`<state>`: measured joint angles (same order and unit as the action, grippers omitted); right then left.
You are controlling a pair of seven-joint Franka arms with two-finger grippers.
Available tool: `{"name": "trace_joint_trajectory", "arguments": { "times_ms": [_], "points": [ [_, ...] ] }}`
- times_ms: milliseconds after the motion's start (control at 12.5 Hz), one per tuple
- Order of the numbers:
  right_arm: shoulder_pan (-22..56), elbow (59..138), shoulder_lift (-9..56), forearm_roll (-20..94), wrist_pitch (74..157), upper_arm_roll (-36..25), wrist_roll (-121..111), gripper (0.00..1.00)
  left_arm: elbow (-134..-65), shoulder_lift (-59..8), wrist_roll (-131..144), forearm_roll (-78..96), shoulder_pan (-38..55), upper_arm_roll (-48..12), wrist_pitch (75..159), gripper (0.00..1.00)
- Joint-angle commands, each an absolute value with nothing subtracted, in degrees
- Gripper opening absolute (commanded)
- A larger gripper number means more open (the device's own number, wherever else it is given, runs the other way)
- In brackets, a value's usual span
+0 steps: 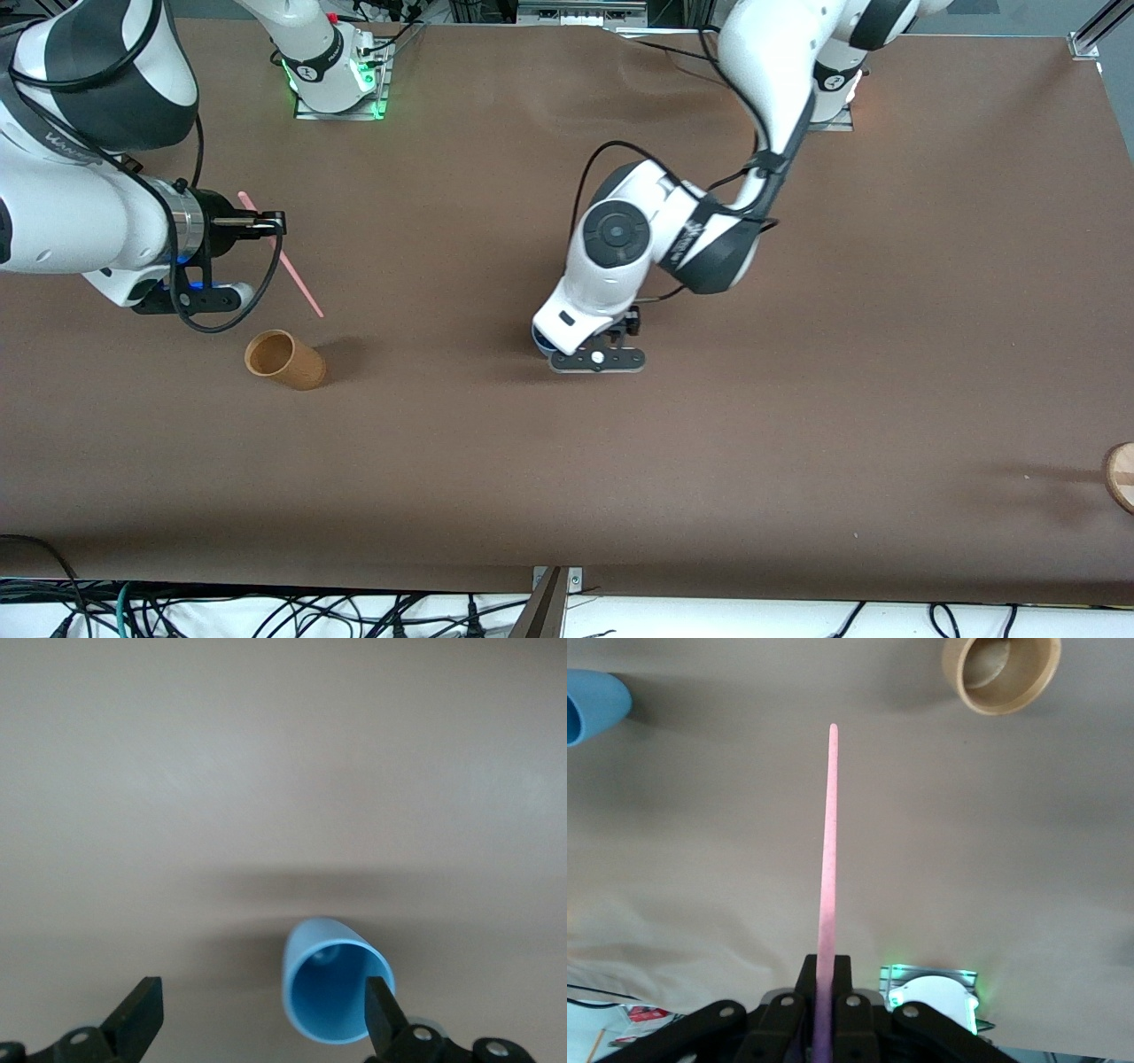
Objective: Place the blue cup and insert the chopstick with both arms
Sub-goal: 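Release the blue cup with the left gripper while the right gripper carries the chopstick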
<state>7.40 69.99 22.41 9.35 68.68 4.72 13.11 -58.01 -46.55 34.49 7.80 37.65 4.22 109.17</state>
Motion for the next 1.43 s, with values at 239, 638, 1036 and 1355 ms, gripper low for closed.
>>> {"name": "trace_joint_trajectory", "arguments": {
  "times_ms": [239, 638, 1036, 1355],
  "points": [
    [11.2, 68.5, 24.5, 22.5, 74.3, 5.2, 25.6, 0.02, -65.2, -31.6, 27.6, 9.4, 27.3, 4.2, 105.3, 1.00],
    [21.3, 68.7, 28.3, 22.2, 85.4, 5.1, 33.3, 0.02, -69.1, -22.1, 9.5, 9.5, 15.5, 4.1, 94.1, 1.00],
    [29.2, 68.8, 33.8, 22.1, 97.0, 5.1, 40.5, 0.02, -72.2, -14.5, 7.4, 9.0, 4.4, 4.4, 84.8, 1.00],
    [31.5, 70.7, 36.5, 21.0, 98.5, 5.1, 40.2, 0.02, -79.5, -10.5, 2.1, 8.7, -2.1, 4.4, 82.5, 1.00]
  ]
}}
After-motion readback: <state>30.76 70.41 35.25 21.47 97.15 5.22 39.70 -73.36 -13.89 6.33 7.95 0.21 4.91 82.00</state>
